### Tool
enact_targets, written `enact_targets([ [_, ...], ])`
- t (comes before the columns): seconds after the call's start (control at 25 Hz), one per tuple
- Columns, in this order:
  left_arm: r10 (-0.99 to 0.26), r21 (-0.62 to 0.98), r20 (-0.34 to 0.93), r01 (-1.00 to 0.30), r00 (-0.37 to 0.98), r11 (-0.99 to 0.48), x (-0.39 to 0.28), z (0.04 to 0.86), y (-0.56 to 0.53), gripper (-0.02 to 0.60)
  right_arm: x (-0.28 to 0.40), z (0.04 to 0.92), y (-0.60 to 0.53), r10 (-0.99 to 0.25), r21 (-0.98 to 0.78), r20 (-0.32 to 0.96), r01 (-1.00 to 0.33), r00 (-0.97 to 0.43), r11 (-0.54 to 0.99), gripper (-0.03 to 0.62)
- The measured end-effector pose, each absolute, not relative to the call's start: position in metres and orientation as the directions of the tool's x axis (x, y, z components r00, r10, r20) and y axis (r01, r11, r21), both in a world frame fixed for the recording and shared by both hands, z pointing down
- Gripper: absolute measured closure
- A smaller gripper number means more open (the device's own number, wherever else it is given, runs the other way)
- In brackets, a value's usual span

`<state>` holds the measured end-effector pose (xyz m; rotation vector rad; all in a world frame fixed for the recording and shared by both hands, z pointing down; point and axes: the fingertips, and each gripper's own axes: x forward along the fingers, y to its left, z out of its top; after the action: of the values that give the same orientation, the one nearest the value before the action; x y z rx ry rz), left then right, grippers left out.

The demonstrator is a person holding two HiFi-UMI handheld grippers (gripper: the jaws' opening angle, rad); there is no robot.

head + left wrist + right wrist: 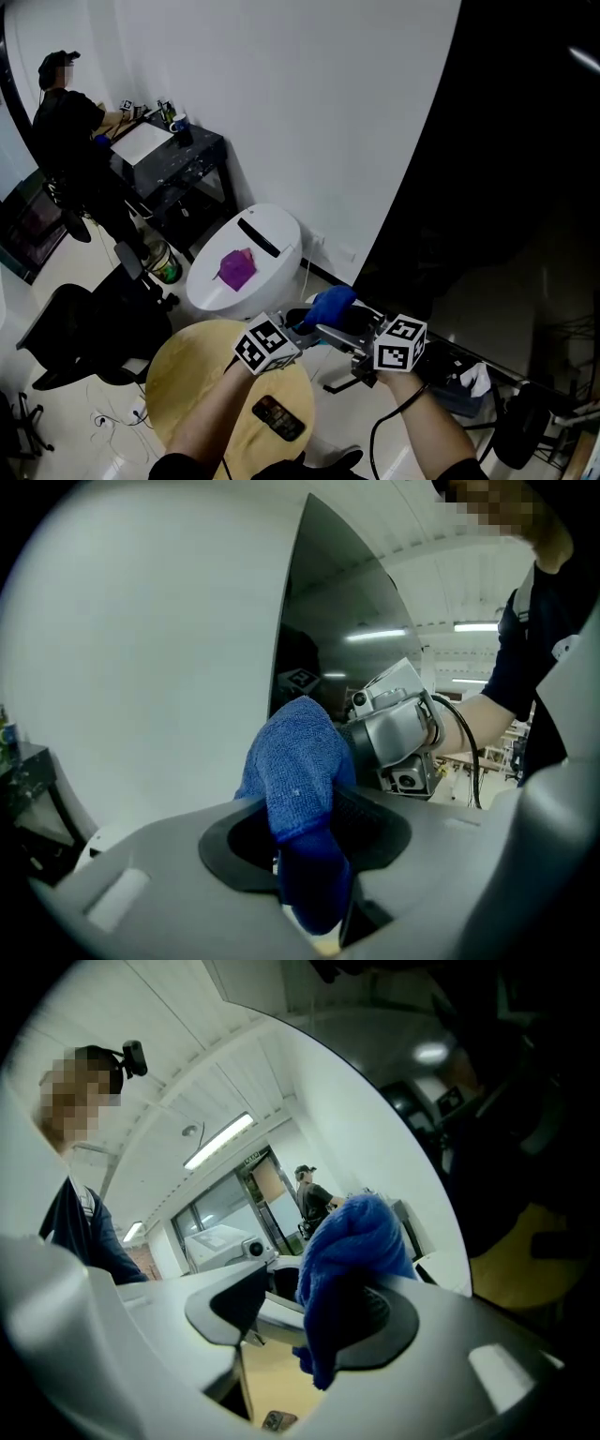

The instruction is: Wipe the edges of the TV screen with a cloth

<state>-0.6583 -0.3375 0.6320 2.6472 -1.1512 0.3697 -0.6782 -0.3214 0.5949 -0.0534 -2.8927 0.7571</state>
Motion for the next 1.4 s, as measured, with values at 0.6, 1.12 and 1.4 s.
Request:
enact_targets([
  [0.6,-0.694,0.323,0.4,-0.801,0.598,-0.504,-0.67,0.699,-0.397,0.446,-0.592,0.594,-0.314,-0.204,-0.35,0.192,-0.262,-0.96,0.9,0.37],
  [1.12,-0.596,0.228,0.437,-0.724,0.673,-0.65,-0.635,0.677,-0.428,0.451,-0.502,0.593,-0.298,-0.317,-0.39,0.188,-0.367,-0.93,0.844,0.375],
  [1.4,-0.613,0.165,0.414,-0.718,0.673,-0.677,-0.635,0.643,-0.432,0.453,-0.488,0.568,-0.295,-0.338,-0.375,0.145,-0.368,-0.93,0.851,0.376],
])
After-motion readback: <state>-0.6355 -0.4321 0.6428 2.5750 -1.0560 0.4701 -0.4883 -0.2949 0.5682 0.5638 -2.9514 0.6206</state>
